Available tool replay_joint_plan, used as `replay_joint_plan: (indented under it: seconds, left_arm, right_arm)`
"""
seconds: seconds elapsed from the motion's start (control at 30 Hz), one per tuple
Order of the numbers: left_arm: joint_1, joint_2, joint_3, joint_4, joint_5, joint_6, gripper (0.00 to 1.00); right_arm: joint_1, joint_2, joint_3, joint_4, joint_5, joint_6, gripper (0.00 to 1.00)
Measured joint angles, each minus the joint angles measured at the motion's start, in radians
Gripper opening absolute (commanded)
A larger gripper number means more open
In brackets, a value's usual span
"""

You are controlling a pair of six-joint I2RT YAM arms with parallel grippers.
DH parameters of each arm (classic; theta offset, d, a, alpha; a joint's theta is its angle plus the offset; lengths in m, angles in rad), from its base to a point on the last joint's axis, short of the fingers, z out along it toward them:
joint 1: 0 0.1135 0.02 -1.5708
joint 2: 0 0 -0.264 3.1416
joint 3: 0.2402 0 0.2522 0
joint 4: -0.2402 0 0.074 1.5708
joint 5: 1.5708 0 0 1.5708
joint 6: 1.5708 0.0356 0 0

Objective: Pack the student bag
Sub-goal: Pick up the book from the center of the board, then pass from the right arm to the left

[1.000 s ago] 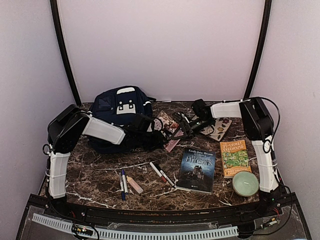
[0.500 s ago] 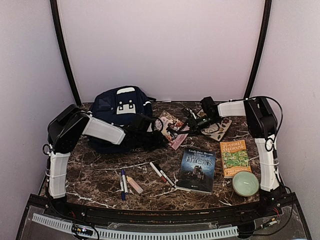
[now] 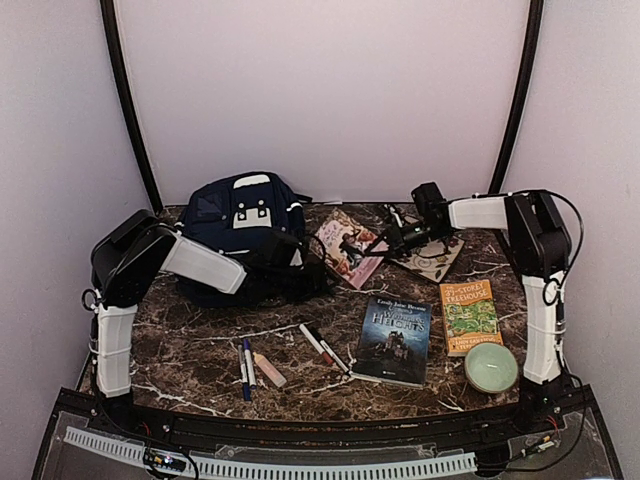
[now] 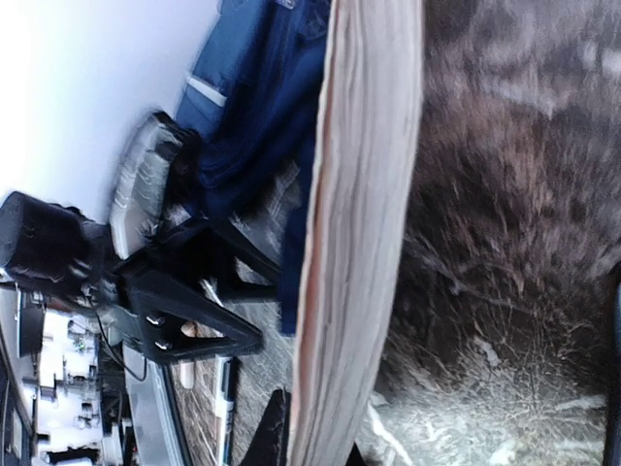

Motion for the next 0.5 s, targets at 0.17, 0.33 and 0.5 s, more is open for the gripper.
replay_joint_plan:
  seconds: [0.17,0.33,0.5]
  left_arm:
    - [0.000,-0.071,-0.093,0.058,-0.012,0.000,0.68]
    - [0.000,-0.158,-0.206,0.276,-0.018,-0.012,0.70]
    - [-0.001,-0.210,-0.267,0.535,0.005,-0.023,0.72]
  right_arm:
    - [-0.023,-0.180,-0.081,0.129,-0.021,0.083,0.00]
    - [-0.032,-0.319,-0.140,0.326,-0.053,0.205,0.00]
    - [-0.031,-0.337,-0.163,0.438,-0.069,0.287,0.00]
